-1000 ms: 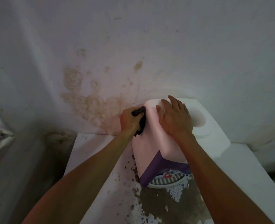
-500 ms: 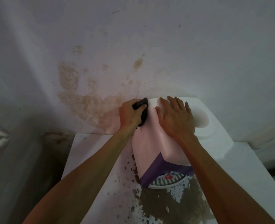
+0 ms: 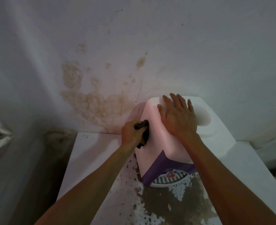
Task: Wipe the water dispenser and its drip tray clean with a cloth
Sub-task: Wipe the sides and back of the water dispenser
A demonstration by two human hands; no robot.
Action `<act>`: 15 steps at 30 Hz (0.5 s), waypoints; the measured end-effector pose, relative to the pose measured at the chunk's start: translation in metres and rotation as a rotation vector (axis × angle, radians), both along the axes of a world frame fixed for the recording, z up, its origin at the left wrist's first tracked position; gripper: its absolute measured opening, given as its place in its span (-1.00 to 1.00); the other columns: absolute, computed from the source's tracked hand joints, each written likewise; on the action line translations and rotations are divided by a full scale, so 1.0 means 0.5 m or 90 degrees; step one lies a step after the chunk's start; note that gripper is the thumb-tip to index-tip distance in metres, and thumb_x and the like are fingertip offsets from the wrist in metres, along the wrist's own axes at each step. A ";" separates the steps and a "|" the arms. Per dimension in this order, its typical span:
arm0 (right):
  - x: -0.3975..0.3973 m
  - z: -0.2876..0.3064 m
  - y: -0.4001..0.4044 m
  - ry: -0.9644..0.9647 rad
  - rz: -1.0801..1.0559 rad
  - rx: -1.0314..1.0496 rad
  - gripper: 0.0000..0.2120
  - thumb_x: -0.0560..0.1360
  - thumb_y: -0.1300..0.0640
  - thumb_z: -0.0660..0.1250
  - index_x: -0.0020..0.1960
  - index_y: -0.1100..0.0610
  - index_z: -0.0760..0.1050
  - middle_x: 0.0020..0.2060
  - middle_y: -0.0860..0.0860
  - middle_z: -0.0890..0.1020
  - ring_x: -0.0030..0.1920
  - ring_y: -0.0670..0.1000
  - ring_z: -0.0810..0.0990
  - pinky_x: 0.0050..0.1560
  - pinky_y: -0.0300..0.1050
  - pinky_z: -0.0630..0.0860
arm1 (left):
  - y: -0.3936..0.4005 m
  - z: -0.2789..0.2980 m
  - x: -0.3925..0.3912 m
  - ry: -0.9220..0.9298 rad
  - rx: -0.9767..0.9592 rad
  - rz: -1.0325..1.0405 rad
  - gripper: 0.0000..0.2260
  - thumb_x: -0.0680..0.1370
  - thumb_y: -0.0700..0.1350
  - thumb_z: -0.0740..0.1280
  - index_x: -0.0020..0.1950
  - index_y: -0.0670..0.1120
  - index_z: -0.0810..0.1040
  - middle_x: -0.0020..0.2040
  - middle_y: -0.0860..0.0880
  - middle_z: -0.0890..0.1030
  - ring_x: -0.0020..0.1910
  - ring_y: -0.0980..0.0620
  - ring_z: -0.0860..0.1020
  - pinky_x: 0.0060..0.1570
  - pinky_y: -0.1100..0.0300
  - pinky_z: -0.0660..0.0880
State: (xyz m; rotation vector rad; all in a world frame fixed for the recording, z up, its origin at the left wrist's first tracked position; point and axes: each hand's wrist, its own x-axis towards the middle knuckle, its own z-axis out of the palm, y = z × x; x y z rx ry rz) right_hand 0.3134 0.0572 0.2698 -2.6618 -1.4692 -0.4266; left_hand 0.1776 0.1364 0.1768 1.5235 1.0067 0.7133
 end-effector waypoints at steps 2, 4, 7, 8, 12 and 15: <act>0.000 0.000 -0.001 0.002 0.000 0.001 -0.42 0.67 -0.22 -0.13 0.59 -0.01 0.21 0.58 0.03 0.25 0.60 0.08 0.14 0.59 0.20 0.00 | 0.012 0.027 0.007 -0.023 0.017 0.012 -0.87 0.57 -0.03 0.46 0.00 -0.07 0.72 -0.20 0.01 0.71 -0.26 0.09 0.68 -0.09 0.22 0.65; 0.000 0.000 -0.001 0.002 -0.002 0.002 -0.42 0.67 -0.22 -0.12 0.59 -0.01 0.21 0.58 0.03 0.25 0.60 0.08 0.14 0.59 0.19 0.00 | 0.033 0.056 0.018 -0.049 0.040 0.036 -0.89 0.56 -0.05 0.46 0.02 -0.05 0.73 -0.17 0.04 0.71 -0.20 0.11 0.67 -0.13 0.36 0.59; 0.001 -0.001 0.001 0.005 -0.004 0.004 -0.42 0.67 -0.23 -0.12 0.59 0.00 0.21 0.58 0.03 0.25 0.59 0.08 0.13 0.59 0.19 0.00 | 0.052 0.078 0.031 -0.071 0.053 0.061 -0.89 0.55 -0.13 0.46 0.06 -0.05 0.72 -0.11 0.09 0.69 -0.12 0.19 0.61 -0.20 0.54 0.46; 0.001 -0.002 0.002 0.007 -0.004 0.005 -0.42 0.67 -0.23 -0.12 0.59 0.00 0.22 0.58 0.03 0.25 0.59 0.08 0.13 0.59 0.19 0.00 | 0.052 0.076 0.033 -0.068 0.043 0.063 -0.89 0.55 -0.13 0.45 0.05 -0.05 0.72 -0.10 0.09 0.68 -0.12 0.18 0.61 -0.19 0.52 0.49; 0.004 -0.002 0.003 0.006 -0.008 0.008 -0.41 0.66 -0.23 -0.13 0.59 0.01 0.22 0.57 0.03 0.26 0.59 0.08 0.14 0.59 0.19 0.00 | 0.021 0.054 0.015 -0.068 -0.018 0.039 -0.88 0.54 -0.11 0.48 0.06 -0.04 0.71 -0.12 -0.01 0.71 -0.18 0.01 0.68 -0.19 0.22 0.64; 0.005 -0.002 0.004 0.004 -0.008 0.018 -0.41 0.66 -0.23 -0.11 0.57 0.03 0.24 0.56 0.03 0.29 0.58 0.08 0.16 0.58 0.20 0.02 | -0.029 0.049 -0.022 -0.100 -0.042 -0.013 -0.88 0.54 -0.20 0.47 0.07 -0.11 0.71 -0.15 -0.14 0.71 -0.37 -0.07 0.66 -0.38 0.14 0.60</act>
